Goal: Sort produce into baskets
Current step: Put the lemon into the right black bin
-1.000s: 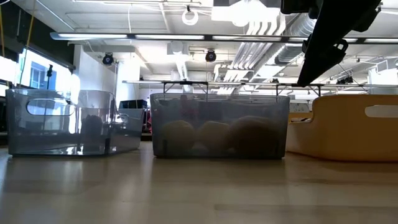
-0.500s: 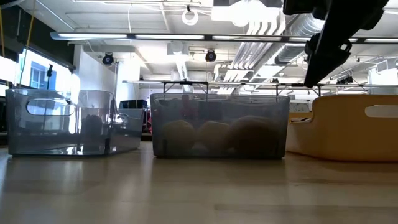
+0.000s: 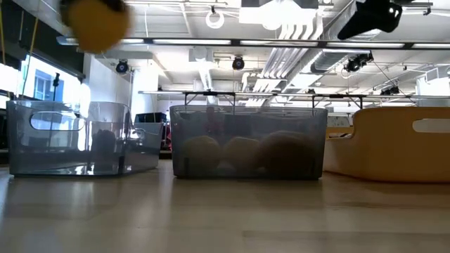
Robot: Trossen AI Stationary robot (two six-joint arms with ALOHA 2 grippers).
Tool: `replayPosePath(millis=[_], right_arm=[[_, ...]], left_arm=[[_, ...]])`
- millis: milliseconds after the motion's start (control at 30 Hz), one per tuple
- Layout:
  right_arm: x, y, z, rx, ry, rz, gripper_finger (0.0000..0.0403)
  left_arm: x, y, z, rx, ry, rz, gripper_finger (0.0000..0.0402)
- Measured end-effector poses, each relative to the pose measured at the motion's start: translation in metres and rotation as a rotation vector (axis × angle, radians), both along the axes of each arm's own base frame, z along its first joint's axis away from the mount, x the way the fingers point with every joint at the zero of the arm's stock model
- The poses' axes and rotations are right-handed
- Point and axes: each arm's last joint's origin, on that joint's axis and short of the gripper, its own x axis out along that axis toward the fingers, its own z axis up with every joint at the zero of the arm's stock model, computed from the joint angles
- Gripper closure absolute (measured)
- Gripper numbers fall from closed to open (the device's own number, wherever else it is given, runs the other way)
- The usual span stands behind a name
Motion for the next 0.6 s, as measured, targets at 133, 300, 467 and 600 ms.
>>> replayPosePath(millis=[133,300,467,600], right_arm=[[-0.004,-0.004,0.006,-0.03,-0.042,-0.044,0.0045],[-0.004,-0.004,0.004,-0.016,-0.036,-0.068,0.0045],[-0.006,-0.004,0.002,0.011,0.005,-0.044,0.0045],[-0.006,-0.004,0.002,0.009,0.008,-0.043,0.0045]], left_arm=[[0.043,0.037,-0.001,0.039,-0.147,-0.023,0.0202],[0.086,0.059,-0.011,0.066,-0.318,-0.062,0.0201],[0.096,0.061,-0.026,0.027,-0.287,-0.064,0.02],[0.1,0.056,-0.038,0.054,-0.245,-0.108,0.02]])
